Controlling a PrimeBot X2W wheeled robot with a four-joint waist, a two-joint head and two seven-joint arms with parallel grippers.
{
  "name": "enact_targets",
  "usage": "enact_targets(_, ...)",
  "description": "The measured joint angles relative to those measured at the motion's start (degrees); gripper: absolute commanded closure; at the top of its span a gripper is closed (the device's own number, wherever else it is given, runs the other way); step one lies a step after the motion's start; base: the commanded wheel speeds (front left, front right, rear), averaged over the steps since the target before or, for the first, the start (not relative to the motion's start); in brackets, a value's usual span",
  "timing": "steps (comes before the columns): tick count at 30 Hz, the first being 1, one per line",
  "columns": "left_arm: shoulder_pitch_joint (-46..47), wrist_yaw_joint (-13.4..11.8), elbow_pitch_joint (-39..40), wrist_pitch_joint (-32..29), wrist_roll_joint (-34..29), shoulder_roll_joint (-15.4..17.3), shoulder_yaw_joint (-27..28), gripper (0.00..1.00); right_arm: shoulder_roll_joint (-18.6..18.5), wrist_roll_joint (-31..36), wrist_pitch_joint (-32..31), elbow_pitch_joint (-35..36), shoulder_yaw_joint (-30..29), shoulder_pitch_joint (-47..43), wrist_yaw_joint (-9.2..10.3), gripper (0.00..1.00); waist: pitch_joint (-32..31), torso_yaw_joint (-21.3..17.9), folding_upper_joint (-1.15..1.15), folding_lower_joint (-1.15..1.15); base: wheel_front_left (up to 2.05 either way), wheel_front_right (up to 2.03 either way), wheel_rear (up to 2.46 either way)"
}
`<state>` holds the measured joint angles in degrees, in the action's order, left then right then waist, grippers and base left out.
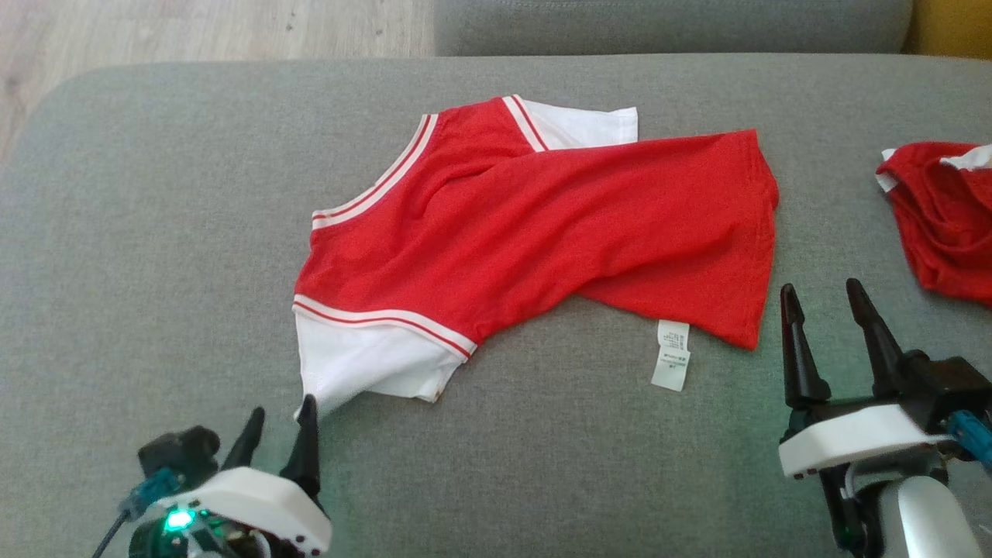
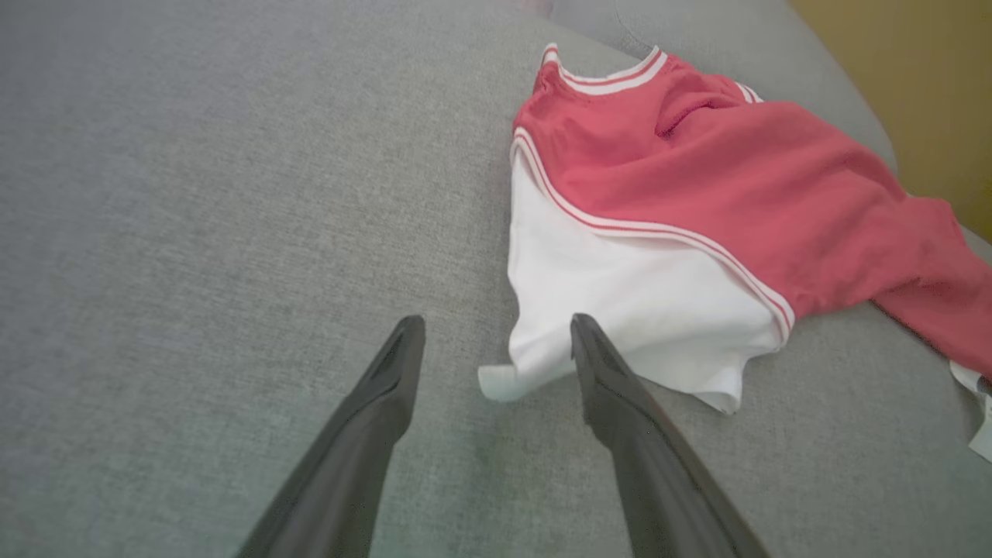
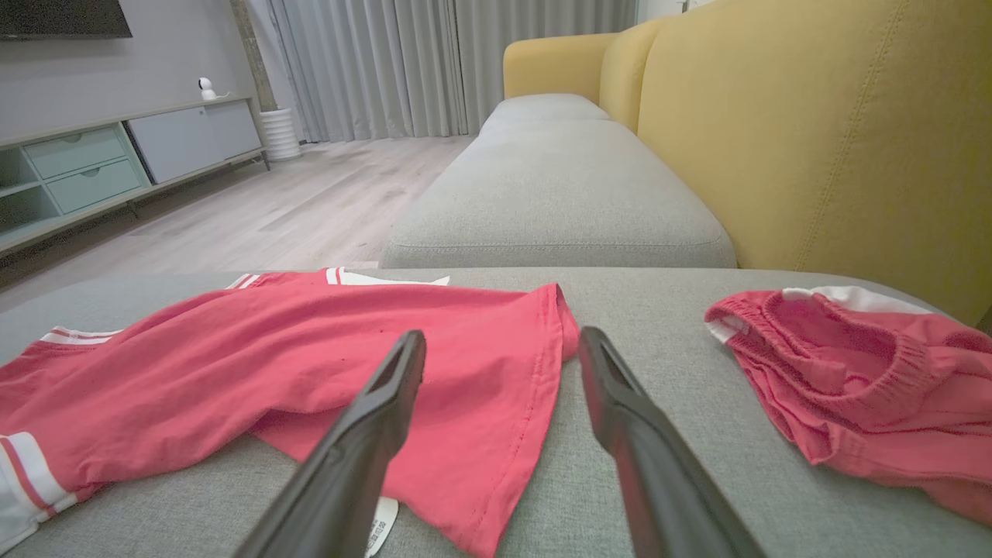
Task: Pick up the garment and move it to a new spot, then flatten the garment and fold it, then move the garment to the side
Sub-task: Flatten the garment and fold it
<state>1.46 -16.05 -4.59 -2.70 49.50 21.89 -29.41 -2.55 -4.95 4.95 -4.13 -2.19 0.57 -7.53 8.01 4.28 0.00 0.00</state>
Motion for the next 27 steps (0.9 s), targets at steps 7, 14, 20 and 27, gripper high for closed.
enact_targets(7, 0.3, 1.0, -2.4, 5.9, -0.2, 0.1, 2.1, 0.0, 0.0, 0.2, 0.0, -0.2, -0.9, -0.2, 0.0, 0.0, -1.6, 0.6, 0.0, 0.0, 0.0, 0.0, 0.0)
enact_targets(14, 0.1, 1.9, -2.5, 12.5, -3.7, -1.2, 1.7, 0.0, 0.0, 0.1, 0.1, -1.2, -1.2, -2.7, 0.0, 0.0, -4.8, 1.5, 0.0, -0.01, 0.0, 0.0, 0.0)
enact_targets(20, -1.0, 1.9, -3.2, 14.4, -5.5, -3.1, -0.3, 0.0, 0.0, -0.1, 0.2, -1.9, -0.6, -4.7, 0.0, 0.0, -8.1, 1.8, 0.0, -0.01, 0.0, 0.0, 0.0)
enact_targets(27, -2.5, 1.9, -4.1, 15.0, -6.5, -4.4, -2.0, 0.0, 0.0, -1.1, 1.2, -2.6, 0.0, -7.6, 0.0, 0.0, -10.3, 1.5, 0.0, -0.01, 0.0, 0.0, 0.0)
